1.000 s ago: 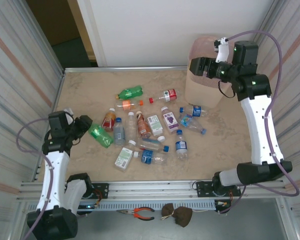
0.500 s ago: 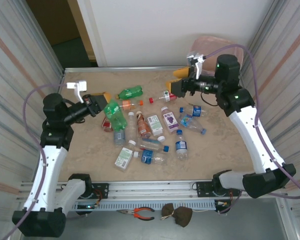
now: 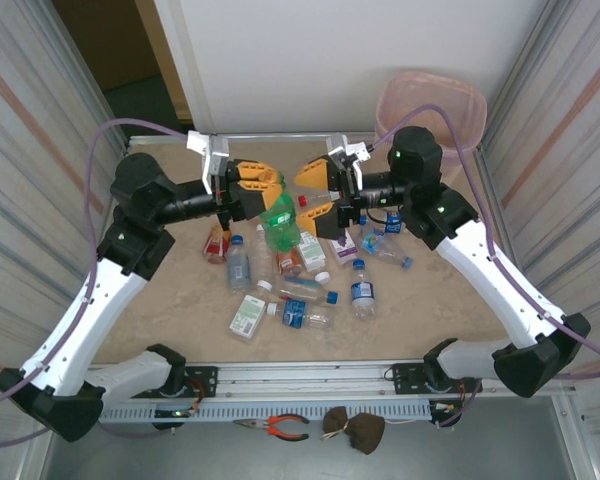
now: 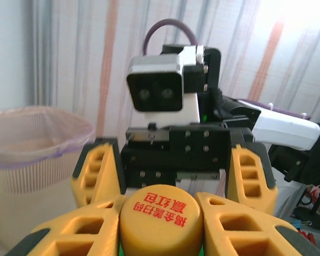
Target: Put the plastic bottles in the bin
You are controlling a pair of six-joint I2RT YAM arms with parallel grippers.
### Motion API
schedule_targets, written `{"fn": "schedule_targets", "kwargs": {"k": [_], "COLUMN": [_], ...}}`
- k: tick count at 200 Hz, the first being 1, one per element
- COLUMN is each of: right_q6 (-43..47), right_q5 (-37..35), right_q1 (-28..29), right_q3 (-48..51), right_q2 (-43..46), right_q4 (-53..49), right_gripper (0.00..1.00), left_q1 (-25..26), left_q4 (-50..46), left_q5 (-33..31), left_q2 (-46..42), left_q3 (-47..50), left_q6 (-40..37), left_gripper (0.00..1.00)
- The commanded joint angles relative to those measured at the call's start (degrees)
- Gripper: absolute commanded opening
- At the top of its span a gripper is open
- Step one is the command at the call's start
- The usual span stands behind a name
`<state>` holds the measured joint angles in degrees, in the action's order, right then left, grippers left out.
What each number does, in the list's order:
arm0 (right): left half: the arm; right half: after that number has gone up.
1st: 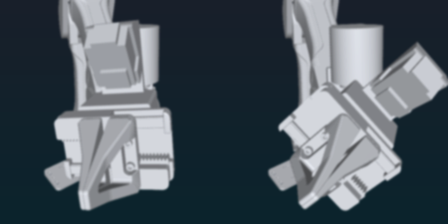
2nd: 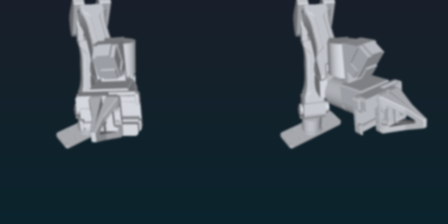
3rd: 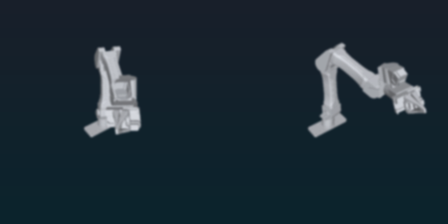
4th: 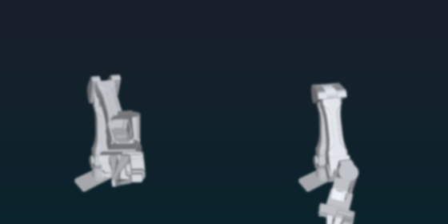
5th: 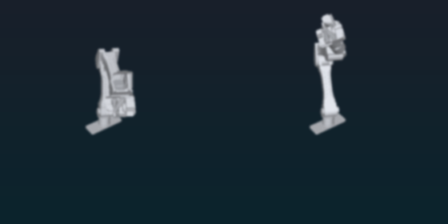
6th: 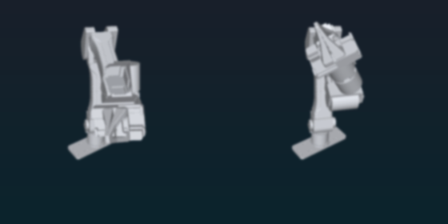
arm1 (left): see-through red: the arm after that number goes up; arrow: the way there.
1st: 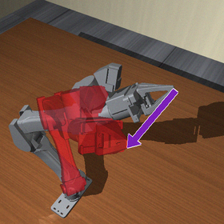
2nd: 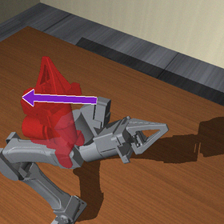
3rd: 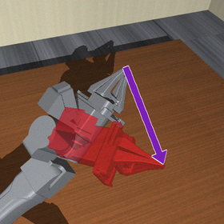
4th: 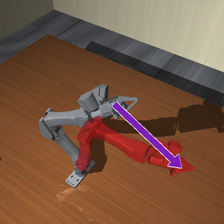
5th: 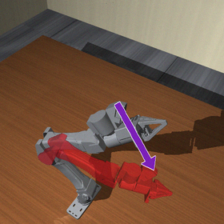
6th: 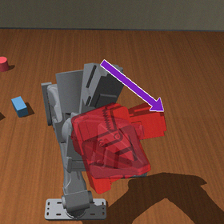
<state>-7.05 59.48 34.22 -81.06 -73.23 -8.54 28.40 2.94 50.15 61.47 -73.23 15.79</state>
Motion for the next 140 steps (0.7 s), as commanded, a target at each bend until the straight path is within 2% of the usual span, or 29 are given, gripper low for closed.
{"fn": "schedule_targets", "kwargs": {"k": [1,47,140], "right_q6": [-0.02,1.05,2.34], "right_q5": [1.79,-0.94,-0.38], "right_q1": [2.25,5.15,6.69], "right_q3": [0.44,0.70,0.39], "right_q2": [1.66,1.48,2.25], "right_q4": [2.61,1.01,-1.44], "right_gripper": [0.99,0.97,0.71], "left_q1": [1.61,4.12,4.68], "left_q4": [3.09,4.71,5.23], "left_q5": [1.43,2.47,2.32], "left_q2": [0.82,1.68,1.06], "left_q3": [-3.53,-5.43,-5.63], "left_q6": [-3.16,-3.80,-4.01], "left_gripper": [0.01,0.00,0.00]}}
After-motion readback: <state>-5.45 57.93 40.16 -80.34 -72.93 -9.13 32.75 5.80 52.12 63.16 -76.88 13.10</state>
